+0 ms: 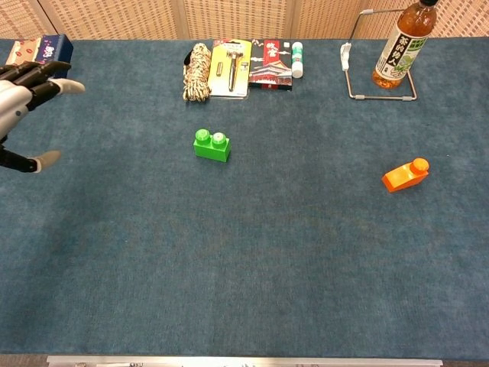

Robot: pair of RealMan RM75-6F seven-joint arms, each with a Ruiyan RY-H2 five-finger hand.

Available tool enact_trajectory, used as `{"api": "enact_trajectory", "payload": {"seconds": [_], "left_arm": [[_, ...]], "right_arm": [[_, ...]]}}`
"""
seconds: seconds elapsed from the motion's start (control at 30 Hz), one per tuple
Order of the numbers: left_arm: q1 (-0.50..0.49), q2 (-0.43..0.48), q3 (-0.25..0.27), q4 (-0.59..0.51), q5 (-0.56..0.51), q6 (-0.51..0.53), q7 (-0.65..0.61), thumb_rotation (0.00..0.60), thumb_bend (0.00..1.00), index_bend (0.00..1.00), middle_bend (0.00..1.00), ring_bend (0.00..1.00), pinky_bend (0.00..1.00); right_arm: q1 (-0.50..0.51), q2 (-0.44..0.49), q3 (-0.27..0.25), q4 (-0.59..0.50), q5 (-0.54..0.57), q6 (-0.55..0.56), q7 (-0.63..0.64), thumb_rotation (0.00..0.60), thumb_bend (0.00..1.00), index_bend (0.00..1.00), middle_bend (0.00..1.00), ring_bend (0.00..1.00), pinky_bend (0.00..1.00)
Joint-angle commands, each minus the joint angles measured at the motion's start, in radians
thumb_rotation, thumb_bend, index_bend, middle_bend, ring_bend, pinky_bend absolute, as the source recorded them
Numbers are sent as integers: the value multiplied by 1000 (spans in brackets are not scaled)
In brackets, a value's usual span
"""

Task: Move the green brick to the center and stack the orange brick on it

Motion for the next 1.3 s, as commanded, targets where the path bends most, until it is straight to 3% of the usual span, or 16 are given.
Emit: {"api": "enact_trajectory", "payload": {"seconds": [0.03,0.13,0.3,0.53,0.8,1.3], "left_arm": [[110,39,45,114,126,71,-166,600,293,121,0,0,93],[183,44,50,185,180,128,-248,600,293,138,0,0,93],[262,40,31,251,207,175,-312,600,293,164,11,0,93],[330,29,-30,324,211,195,-404,600,294,168,108,0,93],[358,43,-76,342,231,170,-436,600,293,168,170,87,93],[403,56,-145,338,238,124,-458,600,294,168,175,96,94]], "right_arm": [[9,-10,-5,10,-23,2,-14,600,0,339,376,201,220],[21,-27,-12,27,-63,14,-32,600,0,339,365,201,283],[46,-32,-30,32,-88,-26,-74,600,2,339,319,194,298],[90,15,-36,-55,-51,-144,-206,600,7,339,255,106,145],[155,60,-31,-124,32,-301,-316,600,31,339,221,70,118],[253,-1,-37,-57,124,-477,-356,600,56,339,197,45,104]]}}
